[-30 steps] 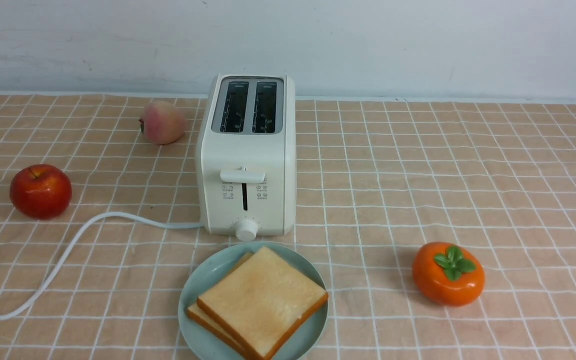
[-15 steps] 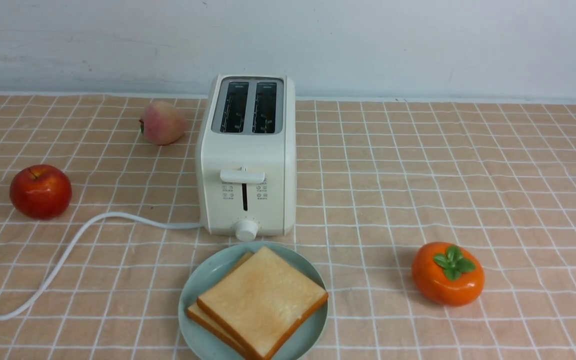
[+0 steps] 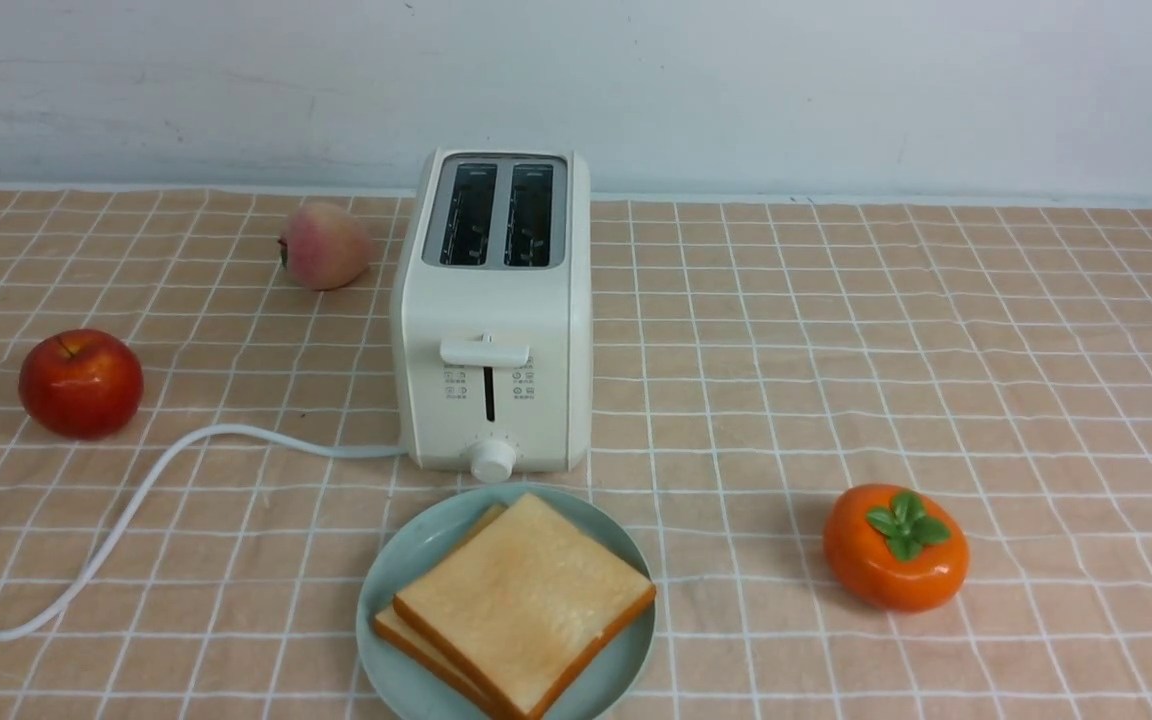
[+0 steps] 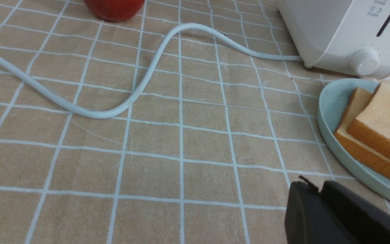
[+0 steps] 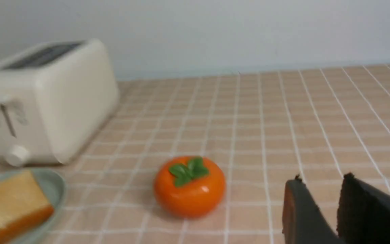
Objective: Take toasted bread from bread machine on light coffee tablecloth place on plate.
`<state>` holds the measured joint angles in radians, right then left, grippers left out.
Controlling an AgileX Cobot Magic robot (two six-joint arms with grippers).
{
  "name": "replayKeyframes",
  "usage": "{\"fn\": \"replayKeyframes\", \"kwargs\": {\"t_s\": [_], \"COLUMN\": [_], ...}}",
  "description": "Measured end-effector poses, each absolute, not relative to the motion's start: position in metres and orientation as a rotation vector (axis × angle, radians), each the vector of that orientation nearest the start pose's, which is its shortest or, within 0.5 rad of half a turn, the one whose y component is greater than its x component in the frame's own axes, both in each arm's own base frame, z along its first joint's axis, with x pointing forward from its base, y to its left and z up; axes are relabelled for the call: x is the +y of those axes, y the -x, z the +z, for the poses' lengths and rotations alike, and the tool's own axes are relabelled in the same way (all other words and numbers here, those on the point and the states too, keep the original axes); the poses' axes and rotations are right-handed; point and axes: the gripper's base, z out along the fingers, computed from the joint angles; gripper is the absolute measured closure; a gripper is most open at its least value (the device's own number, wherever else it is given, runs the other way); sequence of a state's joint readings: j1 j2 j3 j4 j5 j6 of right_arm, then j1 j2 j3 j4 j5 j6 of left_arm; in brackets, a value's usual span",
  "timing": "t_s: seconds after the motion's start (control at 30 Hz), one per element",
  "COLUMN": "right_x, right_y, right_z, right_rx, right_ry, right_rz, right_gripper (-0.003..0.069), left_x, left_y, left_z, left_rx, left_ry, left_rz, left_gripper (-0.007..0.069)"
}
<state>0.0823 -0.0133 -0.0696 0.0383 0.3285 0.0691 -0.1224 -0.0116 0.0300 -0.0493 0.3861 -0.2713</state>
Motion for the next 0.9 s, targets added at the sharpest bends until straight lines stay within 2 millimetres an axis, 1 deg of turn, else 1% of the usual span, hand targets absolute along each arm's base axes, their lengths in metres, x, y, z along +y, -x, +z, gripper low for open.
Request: {"fn": "replayKeyframes", "kwargs": {"t_s": [0.1, 0.13, 0.9], "right_x": [0.003, 0.002, 0.002], "right_y": [-0.053, -0.052, -0.052], "right_z": [0.176, 0.175, 0.174], "right_rx": [1.847, 1.863, 1.864], "right_ry": [-0.062, -0.069, -0.07], "right_rz": [0.104, 0.099, 0.091], "right_gripper": [0.0471, 0.047, 0.0447], "left_x": [-0.008, -0.008, -0.008], "left_y": [-0.052, -0.052, -0.052], "left_z": [0.169, 0.169, 0.169], "left_rx": [1.892, 1.892, 1.893], "left_ry": [0.172, 0.172, 0.172], "left_rz": [-0.317, -0.317, -0.317], "left_gripper": [0.0569, 0.0568, 0.0543]}}
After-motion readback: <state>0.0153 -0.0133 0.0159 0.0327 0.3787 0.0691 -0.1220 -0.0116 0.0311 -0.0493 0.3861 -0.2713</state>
